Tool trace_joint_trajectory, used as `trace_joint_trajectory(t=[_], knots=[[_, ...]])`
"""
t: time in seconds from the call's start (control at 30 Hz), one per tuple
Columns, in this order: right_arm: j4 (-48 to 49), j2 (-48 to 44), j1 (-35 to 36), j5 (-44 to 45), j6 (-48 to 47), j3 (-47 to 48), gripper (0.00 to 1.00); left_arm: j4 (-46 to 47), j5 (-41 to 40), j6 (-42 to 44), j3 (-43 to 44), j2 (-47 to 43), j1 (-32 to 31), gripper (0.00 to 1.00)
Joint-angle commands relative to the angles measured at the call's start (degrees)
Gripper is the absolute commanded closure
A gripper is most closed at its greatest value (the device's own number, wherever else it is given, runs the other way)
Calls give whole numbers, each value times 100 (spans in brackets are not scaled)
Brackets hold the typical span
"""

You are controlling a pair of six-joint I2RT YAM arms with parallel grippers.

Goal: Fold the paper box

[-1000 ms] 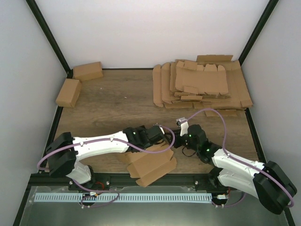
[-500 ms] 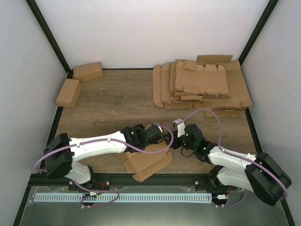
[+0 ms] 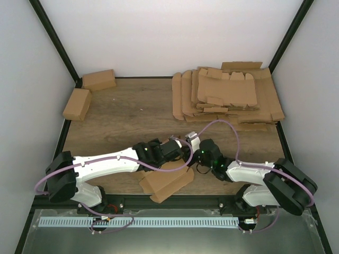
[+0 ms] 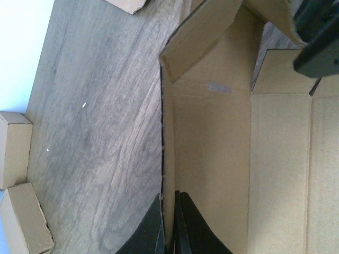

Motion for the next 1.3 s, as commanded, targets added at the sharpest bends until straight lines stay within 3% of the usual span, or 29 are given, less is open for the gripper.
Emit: trace_joint_trajectory(t=[0.0,0.13,0.33,0.53,0.83,1.03,1.1,1.23,1.27], knots=[[357,45,141,533,-163,251,85,-107,-108,-144,107,-121,-30,96],[298,-45,304,535,-446,295,99,-165,-49,-299,178,-152,-30,96],[-79,-575,414,627,-522,261,99,-215,73,-614,272,-138,-30,96],[-633,-1246,414,153,-436,287,99,-174,-2,-732,234,-88,-30,96],[-1297,-1644,414,-276,178,398,99,-128,-5,-892,307,-117,-30,96],[-1672,-1963,414,-122,87,433,99,-126,29,-882,310,-158,-34,96],[-1782,-2046,414,106,9,363,93,-96,207,-775,312,-147,-30,96],[-1815,-2156,414,643,17,129,63,-92,313,-718,319,-102,-30,96],[-1778,-2168,415,777,34,70,60,-99,313,-702,315,-100,-30,96]])
